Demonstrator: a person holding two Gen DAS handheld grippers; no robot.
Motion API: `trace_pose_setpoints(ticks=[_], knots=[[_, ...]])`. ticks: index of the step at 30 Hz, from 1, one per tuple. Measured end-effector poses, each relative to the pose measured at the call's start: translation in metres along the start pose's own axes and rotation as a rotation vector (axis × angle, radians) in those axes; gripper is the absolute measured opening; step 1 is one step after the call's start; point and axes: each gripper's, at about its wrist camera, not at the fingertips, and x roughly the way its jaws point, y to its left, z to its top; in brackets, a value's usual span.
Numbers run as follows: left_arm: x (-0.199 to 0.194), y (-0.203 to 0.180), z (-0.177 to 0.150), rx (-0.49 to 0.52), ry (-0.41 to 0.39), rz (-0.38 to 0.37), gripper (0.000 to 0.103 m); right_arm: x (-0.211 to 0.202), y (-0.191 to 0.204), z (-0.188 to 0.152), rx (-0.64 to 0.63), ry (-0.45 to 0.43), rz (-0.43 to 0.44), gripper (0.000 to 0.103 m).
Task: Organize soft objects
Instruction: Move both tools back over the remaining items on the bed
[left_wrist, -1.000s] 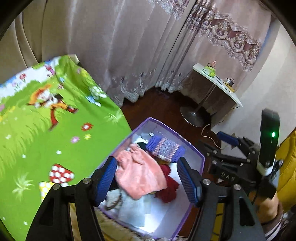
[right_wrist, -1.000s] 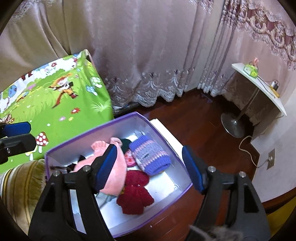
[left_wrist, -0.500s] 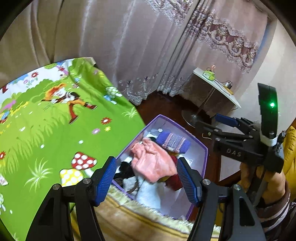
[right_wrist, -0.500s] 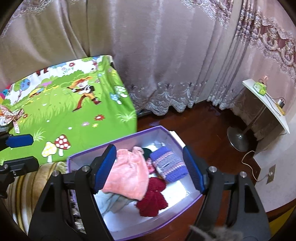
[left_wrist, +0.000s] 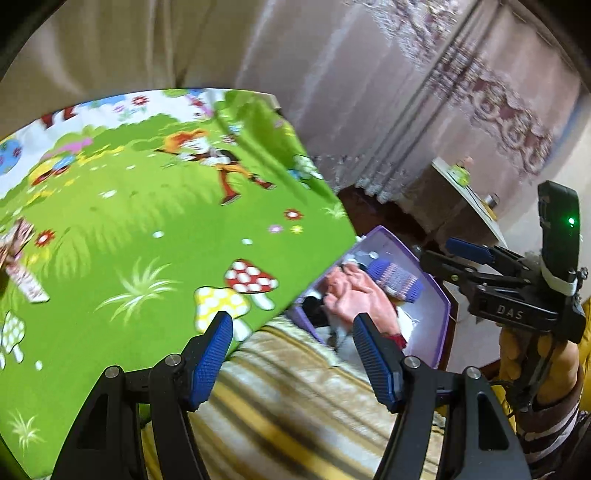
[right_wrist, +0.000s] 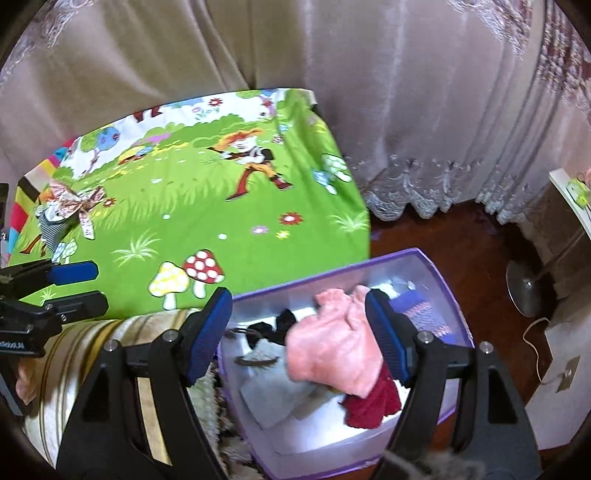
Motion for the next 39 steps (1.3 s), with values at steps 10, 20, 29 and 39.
trace_pose_setpoints(ticks=[10, 20, 29, 39], knots=[[-0.015, 0.051, -0.008, -0.098, -0.022, 0.058, 0.068, 0.016, 0.048, 0.021, -0.075, 0.014, 0.07, 0.077], [-0.021, 0.105, -0.014, -0.193, -0.026, 0.101, 0.068, 0.043, 0.094, 0.037, -0.152, 0.056, 0.112, 0.077], [-0.032, 0.189, -0.016, -0.392, -0.03, 0.226, 0.068, 0.067, 0.138, 0.056, -0.224, 0.075, 0.154, 0.077], [-0.051, 0.303, -0.025, -0.65, -0.063, 0.449, 0.062, 0.093, 0.18, 0.068, -0.299, 0.084, 0.226, 0.077]])
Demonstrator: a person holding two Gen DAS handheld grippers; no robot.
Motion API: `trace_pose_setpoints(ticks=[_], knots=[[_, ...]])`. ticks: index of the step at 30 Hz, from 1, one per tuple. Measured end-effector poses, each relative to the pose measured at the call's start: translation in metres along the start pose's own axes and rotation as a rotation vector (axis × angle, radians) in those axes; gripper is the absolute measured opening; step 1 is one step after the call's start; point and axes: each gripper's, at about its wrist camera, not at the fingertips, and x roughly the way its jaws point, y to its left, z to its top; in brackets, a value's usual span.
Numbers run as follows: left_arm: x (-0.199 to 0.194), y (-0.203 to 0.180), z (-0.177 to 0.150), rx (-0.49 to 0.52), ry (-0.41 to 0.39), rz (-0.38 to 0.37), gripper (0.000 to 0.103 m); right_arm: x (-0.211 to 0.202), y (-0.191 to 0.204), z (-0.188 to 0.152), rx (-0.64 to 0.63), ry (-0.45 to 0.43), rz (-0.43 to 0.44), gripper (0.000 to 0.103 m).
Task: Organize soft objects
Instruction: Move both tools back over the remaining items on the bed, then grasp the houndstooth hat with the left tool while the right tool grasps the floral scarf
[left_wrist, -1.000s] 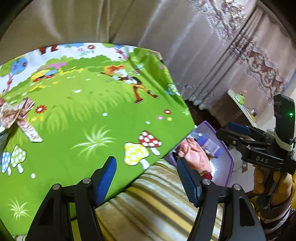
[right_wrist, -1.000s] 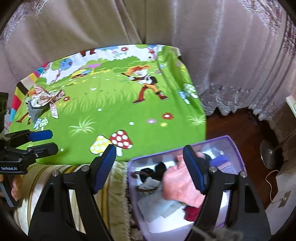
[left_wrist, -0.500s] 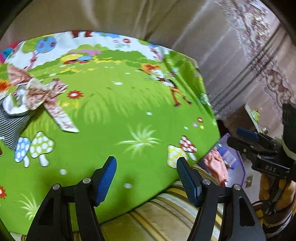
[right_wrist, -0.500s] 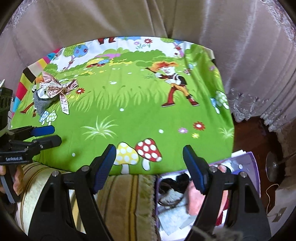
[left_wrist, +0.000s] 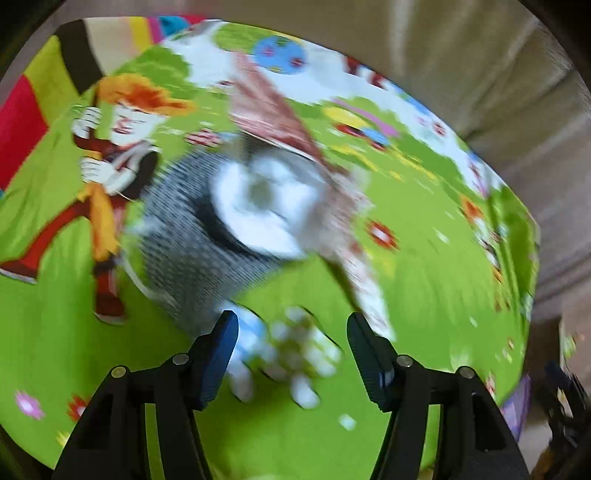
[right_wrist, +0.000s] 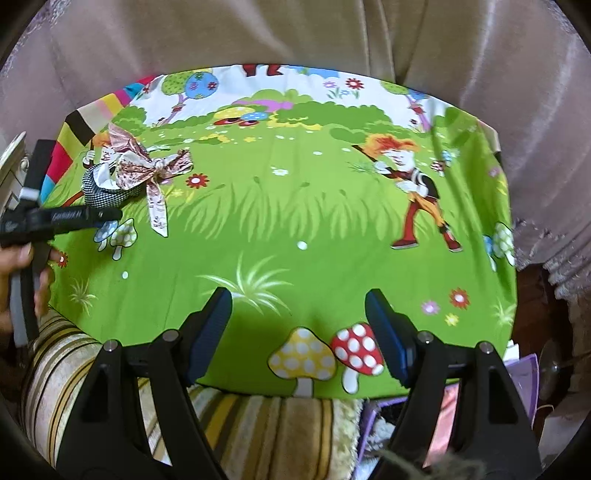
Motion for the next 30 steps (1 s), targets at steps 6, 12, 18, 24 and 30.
trace_pose_setpoints(ticks=[6, 12, 18, 24, 30], knots=[[0.013, 0.009, 0.022, -0.032, -0.036, 0.068, 0.062, 0.014, 0.006, 0.006, -0.013, 0.004, 0.029, 0.077], [0.025, 0.008, 0.04, -0.019, -0.076, 0.163, 0.065, 0.024, 0.002, 0.005, -0.005, 0.017, 0.045, 0.077], [0.016, 0.029, 0.04, -0.109, -0.104, 0.074, 0.069, 0.028, 0.001, 0.005, -0.006, 0.016, 0.051, 0.077], [-0.004, 0.065, 0.032, -0.273, -0.165, 0.024, 0.073, 0.031, 0.011, 0.01, -0.03, 0.016, 0.06, 0.077], [-0.011, 0.077, 0.036, -0.328, -0.201, 0.035, 0.074, 0.034, 0.024, 0.013, -0.055, 0.019, 0.066, 0.077]])
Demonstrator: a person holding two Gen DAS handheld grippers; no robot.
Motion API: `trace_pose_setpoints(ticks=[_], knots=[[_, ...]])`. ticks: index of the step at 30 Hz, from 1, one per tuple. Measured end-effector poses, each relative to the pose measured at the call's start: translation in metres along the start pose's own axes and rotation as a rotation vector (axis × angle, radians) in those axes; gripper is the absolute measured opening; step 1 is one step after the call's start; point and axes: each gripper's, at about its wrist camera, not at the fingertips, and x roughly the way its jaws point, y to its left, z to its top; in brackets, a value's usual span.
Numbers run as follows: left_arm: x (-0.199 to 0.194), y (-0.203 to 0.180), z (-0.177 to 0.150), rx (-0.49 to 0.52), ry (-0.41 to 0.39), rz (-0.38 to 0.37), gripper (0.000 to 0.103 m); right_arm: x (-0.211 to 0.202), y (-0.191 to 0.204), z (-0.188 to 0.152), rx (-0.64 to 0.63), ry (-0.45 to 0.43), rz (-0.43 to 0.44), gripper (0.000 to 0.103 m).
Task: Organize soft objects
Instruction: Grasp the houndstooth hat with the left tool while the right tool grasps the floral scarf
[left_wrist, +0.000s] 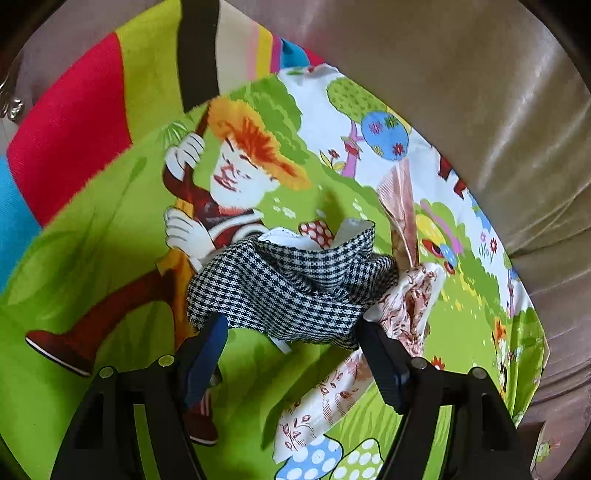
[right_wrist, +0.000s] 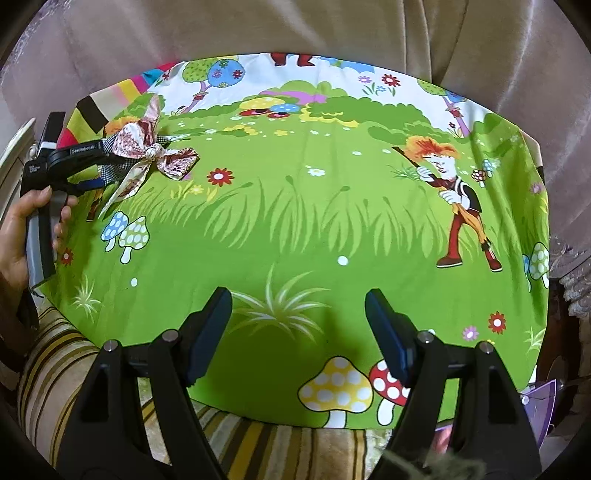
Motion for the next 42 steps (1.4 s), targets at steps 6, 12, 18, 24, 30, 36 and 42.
trace_pose_setpoints(ticks=[6, 12, 18, 24, 30, 36, 42], knots=[[0.001, 0.014, 0.014, -0.127, -0.006, -0.094, 0.077, 0.004, 0.01, 0.002, -0.019, 0.007, 0.005, 0.077], [0.007, 0.006, 0.026, -0.171, -0.012, -0.078, 0.083, 0.008, 0.025, 0.01, -0.045, 0.007, 0.028, 0.077], [0.032, -0.018, 0.014, 0.014, 0.071, 0.049, 0.069, 0.003, 0.055, 0.024, -0.104, -0.021, 0.08, 0.077], [0.016, -0.008, 0.009, 0.031, 0.086, 0.004, 0.031, 0.011, 0.082, 0.046, -0.147, -0.04, 0.109, 0.077], [-0.031, 0.007, 0.001, 0.047, 0.03, -0.007, 0.031, 0.032, 0.109, 0.066, -0.182, -0.034, 0.161, 0.077], [-0.054, 0.019, -0.021, 0.094, 0.022, 0.053, 0.031, 0.063, 0.146, 0.088, -0.262, -0.054, 0.166, 0.077], [-0.043, 0.031, -0.042, 0.099, 0.064, 0.096, 0.04, 0.099, 0.181, 0.113, -0.303, -0.076, 0.164, 0.077]])
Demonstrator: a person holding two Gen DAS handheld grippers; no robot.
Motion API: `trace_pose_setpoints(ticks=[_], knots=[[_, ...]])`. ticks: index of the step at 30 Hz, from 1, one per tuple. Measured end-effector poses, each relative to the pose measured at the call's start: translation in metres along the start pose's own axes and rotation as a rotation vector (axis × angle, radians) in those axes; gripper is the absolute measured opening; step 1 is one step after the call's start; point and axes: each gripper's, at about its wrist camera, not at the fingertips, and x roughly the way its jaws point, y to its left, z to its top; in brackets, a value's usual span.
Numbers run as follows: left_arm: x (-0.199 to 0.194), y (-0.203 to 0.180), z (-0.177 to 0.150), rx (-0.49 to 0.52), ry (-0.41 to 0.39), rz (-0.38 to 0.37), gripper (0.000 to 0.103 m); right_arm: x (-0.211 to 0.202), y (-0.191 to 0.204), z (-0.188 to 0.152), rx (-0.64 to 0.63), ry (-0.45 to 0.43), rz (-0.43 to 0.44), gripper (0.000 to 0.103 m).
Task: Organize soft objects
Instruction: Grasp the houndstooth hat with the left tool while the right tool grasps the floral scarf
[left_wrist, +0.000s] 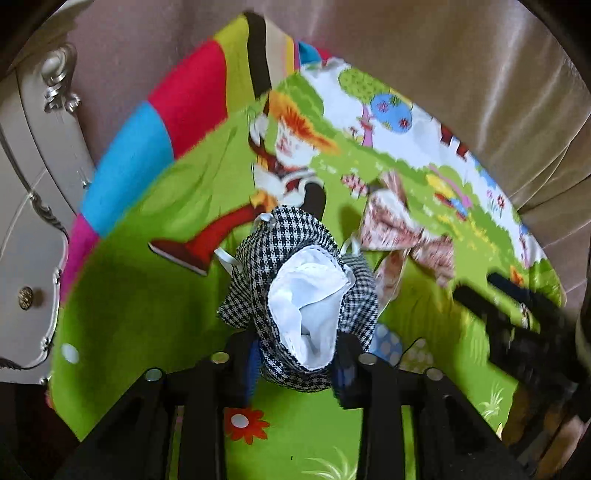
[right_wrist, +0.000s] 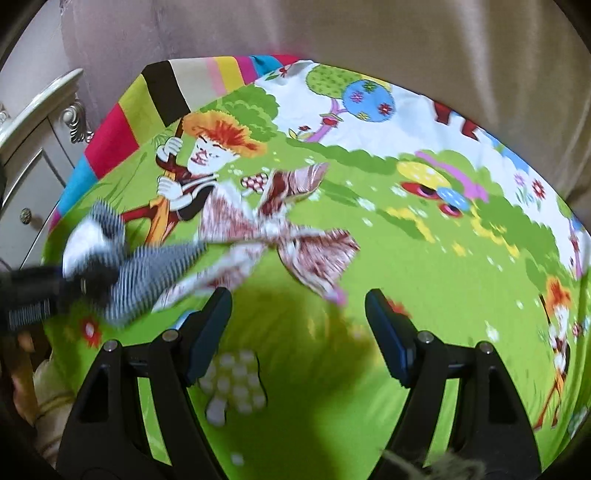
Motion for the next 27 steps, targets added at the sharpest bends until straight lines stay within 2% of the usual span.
trace_pose_setpoints(ticks=[5, 9, 15, 16, 17, 18, 20, 22, 24, 27], knots=[[0.004, -0.001, -0.007, -0.011, 0.003, -0.009, 0.068, 0.025, 0.016, 0.022, -0.055, -0.007, 0.01, 0.077], [0.002, -0.007, -0.011, 0.028, 0.0, -0.009, 0.069, 0.042, 0.025, 0.035, -0.104, -0.002, 0.0, 0.077], [0.007, -0.014, -0.016, 0.079, -0.001, 0.007, 0.073, 0.073, 0.028, 0.04, -0.129, 0.053, 0.014, 0.077], [0.008, -0.015, -0.016, 0.087, -0.004, -0.002, 0.069, 0.075, 0.028, 0.04, -0.132, 0.058, 0.018, 0.076], [0.01, -0.016, -0.015, 0.103, -0.006, 0.0, 0.059, 0.078, 0.027, 0.038, -0.13, 0.066, 0.024, 0.072], [0.012, -0.017, -0.015, 0.114, -0.003, 0.01, 0.053, 0.08, 0.027, 0.036, -0.127, 0.073, 0.031, 0.059], [0.014, -0.017, -0.014, 0.119, -0.002, 0.017, 0.041, 0.081, 0.026, 0.032, -0.114, 0.081, 0.056, 0.05], [0.012, -0.016, -0.013, 0.12, -0.012, 0.016, 0.032, 0.079, 0.027, 0.029, -0.123, 0.075, 0.063, 0.037], [0.009, -0.014, -0.013, 0.109, -0.022, 0.014, 0.028, 0.076, 0.027, 0.026, -0.125, 0.073, 0.064, 0.031], [0.005, -0.012, -0.012, 0.093, -0.033, 0.014, 0.026, 0.069, 0.026, 0.019, -0.113, 0.068, 0.077, 0.029]])
